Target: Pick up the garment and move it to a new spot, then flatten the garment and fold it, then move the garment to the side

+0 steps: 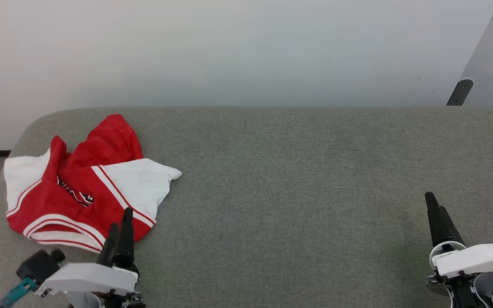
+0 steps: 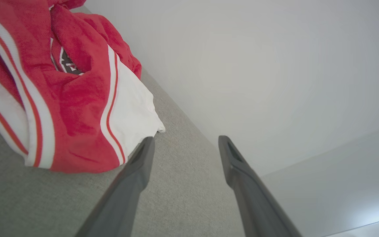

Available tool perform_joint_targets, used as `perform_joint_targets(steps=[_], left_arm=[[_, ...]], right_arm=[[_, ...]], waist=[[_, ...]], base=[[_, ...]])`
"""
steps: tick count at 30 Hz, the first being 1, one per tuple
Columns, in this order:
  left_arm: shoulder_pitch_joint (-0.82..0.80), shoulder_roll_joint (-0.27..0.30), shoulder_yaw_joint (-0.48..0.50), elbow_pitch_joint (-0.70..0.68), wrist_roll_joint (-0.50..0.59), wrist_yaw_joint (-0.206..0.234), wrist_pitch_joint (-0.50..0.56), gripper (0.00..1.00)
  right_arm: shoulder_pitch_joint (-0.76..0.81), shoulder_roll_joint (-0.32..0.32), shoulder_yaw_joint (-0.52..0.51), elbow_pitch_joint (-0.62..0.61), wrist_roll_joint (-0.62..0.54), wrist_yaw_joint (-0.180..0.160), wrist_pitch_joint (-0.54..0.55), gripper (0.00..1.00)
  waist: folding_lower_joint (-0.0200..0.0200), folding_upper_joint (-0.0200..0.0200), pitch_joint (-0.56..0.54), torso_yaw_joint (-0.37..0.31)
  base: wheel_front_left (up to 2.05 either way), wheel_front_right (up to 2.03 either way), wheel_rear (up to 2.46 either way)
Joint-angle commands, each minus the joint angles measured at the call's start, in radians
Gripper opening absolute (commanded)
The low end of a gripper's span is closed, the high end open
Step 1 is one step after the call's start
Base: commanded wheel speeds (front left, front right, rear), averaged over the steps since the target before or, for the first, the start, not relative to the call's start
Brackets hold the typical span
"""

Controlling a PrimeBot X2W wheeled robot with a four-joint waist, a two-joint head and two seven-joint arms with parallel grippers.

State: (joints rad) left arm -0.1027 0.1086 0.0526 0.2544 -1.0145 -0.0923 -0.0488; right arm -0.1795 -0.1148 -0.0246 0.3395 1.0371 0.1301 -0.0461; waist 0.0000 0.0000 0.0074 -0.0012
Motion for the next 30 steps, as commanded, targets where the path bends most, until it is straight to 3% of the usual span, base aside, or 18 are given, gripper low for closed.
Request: perform_joint_targets(steps=[1,10,30], left_arm=[[-0.025,0.011,0.000,-0.017,0.045,0.003,-0.010,1.00],[-0.021,0.017,-0.003,-0.020,0.196,-0.003,-0.041,1.00],[-0.032,0.034,-0.029,-0.026,0.461,-0.007,-0.096,1.00]], right_arm=[[-0.036,-0.010,0.006,-0.008,-0.046,0.000,-0.013,1.00],[-0.053,-0.012,0.019,0.001,-0.216,0.000,-0.043,1.00],[-0.080,-0.027,0.041,0.015,-0.446,0.001,-0.071,1.00]], waist=[[0.0000,0.0000,0.000,0.000],[0.0000,0.0000,-0.001,0.000],[0.0000,0.0000,0.004,0.001]], base=[[0.00,0.00,0.00],[0.00,0.00,0.00],[0.00,0.00,0.00]])
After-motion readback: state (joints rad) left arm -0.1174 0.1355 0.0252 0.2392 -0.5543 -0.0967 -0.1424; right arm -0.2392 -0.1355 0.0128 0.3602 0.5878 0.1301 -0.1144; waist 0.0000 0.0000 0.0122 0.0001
